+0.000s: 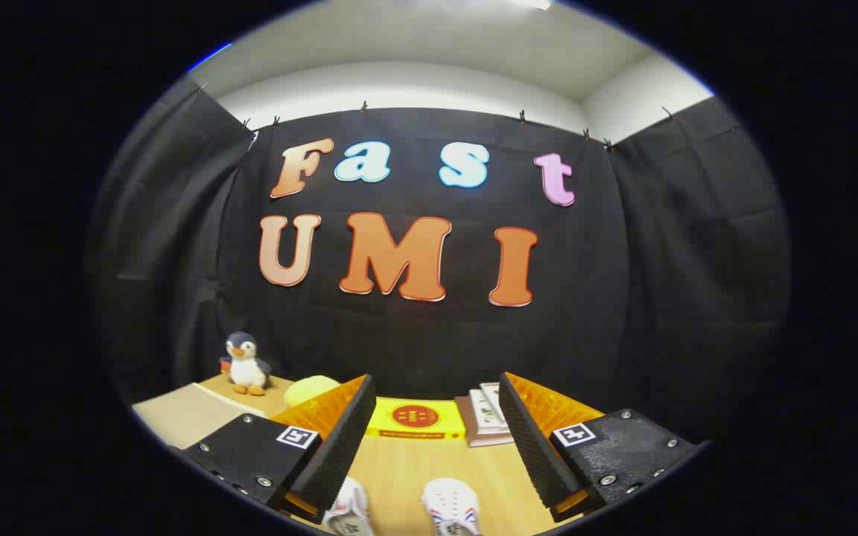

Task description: Open the storage box then place both shoes into the box .Put the left shoe in first, then the right shoe, with the right side of both shoes facing outward in a uniform manner.

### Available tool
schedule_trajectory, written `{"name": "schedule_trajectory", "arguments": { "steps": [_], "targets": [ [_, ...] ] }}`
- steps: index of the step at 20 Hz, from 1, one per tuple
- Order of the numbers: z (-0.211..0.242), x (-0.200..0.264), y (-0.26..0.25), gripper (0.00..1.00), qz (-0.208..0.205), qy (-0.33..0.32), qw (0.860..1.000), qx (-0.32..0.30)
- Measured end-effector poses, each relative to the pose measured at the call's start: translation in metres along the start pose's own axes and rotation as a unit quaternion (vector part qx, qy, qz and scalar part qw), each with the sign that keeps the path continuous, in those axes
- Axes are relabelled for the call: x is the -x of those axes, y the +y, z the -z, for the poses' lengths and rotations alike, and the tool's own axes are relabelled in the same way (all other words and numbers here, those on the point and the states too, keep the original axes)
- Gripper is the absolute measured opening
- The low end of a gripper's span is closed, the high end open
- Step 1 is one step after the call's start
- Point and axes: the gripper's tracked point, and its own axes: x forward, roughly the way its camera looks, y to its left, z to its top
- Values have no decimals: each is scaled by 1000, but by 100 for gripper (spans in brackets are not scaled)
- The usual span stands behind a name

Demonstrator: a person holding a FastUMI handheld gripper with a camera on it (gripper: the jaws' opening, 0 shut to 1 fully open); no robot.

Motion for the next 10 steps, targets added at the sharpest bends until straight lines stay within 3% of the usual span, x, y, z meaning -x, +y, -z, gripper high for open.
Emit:
{"name": "schedule_trajectory", "arguments": {
  "steps": [4,10],
  "targets": [
    [6,-4,11,99,-3,16,999,-52],
    [18,-9,16,99,-10,42,998,-45]
  ]
}}
